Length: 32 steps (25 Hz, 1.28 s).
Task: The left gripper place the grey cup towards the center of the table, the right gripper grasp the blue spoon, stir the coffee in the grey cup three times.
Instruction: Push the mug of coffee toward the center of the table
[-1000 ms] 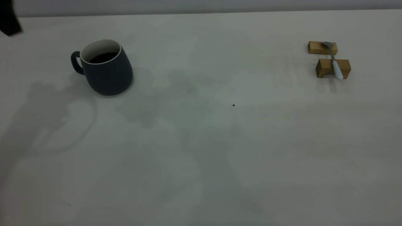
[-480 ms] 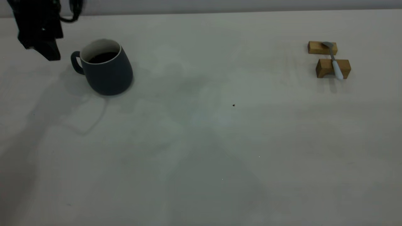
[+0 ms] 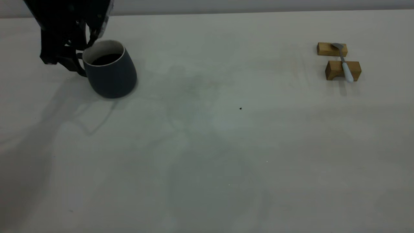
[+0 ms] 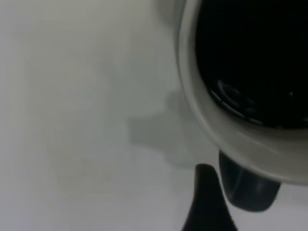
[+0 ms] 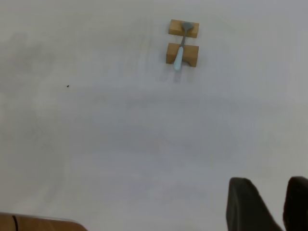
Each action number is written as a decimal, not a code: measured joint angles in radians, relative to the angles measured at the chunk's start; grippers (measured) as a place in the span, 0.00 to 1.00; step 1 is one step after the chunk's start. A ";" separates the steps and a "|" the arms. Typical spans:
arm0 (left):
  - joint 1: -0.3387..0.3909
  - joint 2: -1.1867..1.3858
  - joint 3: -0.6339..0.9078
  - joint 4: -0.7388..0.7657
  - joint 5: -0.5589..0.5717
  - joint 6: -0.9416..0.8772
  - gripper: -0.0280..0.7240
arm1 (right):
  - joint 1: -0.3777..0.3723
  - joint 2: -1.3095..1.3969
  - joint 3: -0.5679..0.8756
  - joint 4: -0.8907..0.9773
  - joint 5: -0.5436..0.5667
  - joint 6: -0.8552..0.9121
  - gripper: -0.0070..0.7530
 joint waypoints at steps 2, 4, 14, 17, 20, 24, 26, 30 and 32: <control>-0.002 0.006 0.000 0.000 -0.003 0.009 0.80 | 0.000 0.000 0.000 0.000 0.000 0.000 0.32; -0.007 0.011 -0.001 -0.002 -0.005 0.014 0.78 | 0.000 0.000 0.000 0.000 0.000 0.000 0.32; -0.042 0.021 -0.002 -0.008 -0.013 -0.007 0.37 | 0.000 0.000 0.000 0.000 0.000 0.000 0.32; -0.057 0.021 -0.002 -0.011 -0.002 -0.057 0.32 | 0.000 0.000 0.000 0.000 0.000 0.000 0.32; -0.075 0.021 -0.002 -0.009 0.021 -0.126 0.32 | 0.000 0.000 0.000 0.000 0.000 0.000 0.32; -0.120 0.020 -0.015 -0.009 0.070 -0.258 0.32 | 0.000 0.000 0.000 0.000 0.000 0.000 0.32; -0.149 0.020 -0.028 -0.009 0.095 -0.326 0.31 | 0.000 0.000 0.000 0.000 0.000 0.000 0.32; -0.204 0.020 -0.039 -0.011 0.098 -0.409 0.31 | 0.000 0.000 0.000 0.000 0.000 0.000 0.32; -0.232 0.021 -0.039 -0.011 0.089 -0.433 0.31 | 0.000 0.000 0.000 0.000 0.000 0.000 0.32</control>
